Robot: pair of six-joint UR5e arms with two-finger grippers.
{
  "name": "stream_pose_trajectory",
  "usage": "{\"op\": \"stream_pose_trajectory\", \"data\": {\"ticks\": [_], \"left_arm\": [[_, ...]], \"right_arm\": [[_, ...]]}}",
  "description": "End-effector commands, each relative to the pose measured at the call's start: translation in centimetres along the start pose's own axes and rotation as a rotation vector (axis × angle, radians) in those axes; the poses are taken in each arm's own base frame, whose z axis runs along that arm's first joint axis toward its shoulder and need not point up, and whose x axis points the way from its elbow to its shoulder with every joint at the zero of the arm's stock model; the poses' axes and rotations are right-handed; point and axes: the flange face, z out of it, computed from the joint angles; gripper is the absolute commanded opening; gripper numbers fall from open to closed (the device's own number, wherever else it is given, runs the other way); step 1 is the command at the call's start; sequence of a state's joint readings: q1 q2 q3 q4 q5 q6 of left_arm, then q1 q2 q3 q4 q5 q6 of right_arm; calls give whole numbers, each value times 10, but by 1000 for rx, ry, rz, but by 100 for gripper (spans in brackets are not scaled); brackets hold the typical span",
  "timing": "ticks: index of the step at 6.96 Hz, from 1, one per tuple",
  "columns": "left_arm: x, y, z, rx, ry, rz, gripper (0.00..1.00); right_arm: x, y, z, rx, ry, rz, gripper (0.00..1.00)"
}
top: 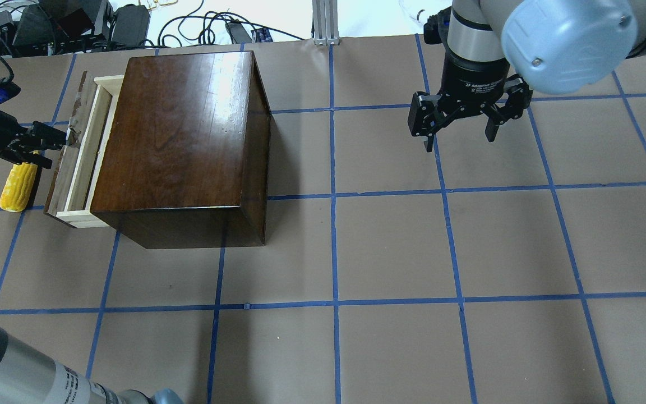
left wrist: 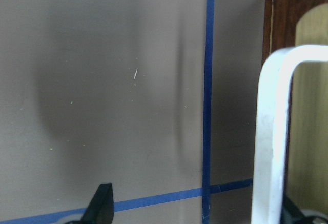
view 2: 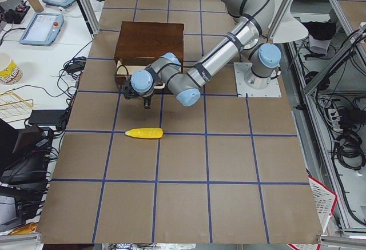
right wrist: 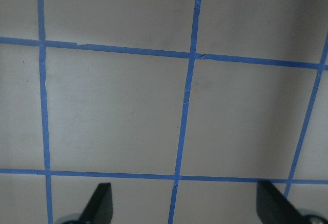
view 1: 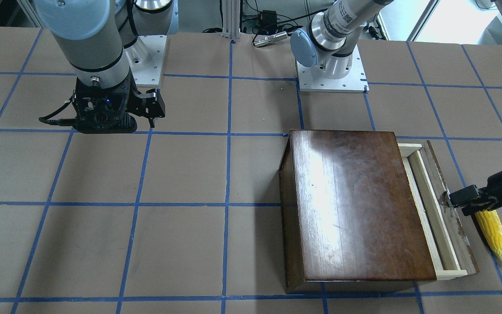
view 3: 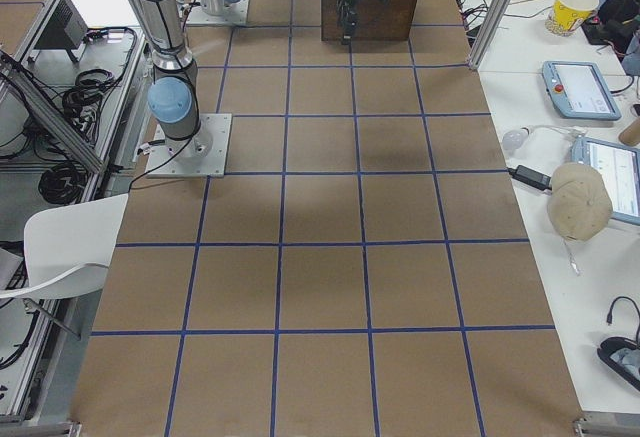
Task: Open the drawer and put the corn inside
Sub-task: 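Pull the drawer outward from the cabinet with the left gripper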
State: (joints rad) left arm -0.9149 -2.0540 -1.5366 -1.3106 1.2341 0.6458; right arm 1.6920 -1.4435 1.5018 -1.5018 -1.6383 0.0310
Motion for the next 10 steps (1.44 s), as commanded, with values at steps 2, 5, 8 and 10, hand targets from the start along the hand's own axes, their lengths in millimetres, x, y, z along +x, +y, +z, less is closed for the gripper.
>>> {"op": "stream_pose_trajectory", "data": {"ticks": [2,5,8,10], "left_arm": [[-8,3,-3,-3,-13,-8,100],[-15,4,-8,14,-23,-15,100],[-16,3,-9,25,-34,6,100],[-16,3,-9,25,-35,8,100]], "right_arm": [[0,0,0,0,0,0,100],[0,0,0,0,0,0,100],[0,0,0,0,0,1,100],[0,0,0,0,0,1,100]]}}
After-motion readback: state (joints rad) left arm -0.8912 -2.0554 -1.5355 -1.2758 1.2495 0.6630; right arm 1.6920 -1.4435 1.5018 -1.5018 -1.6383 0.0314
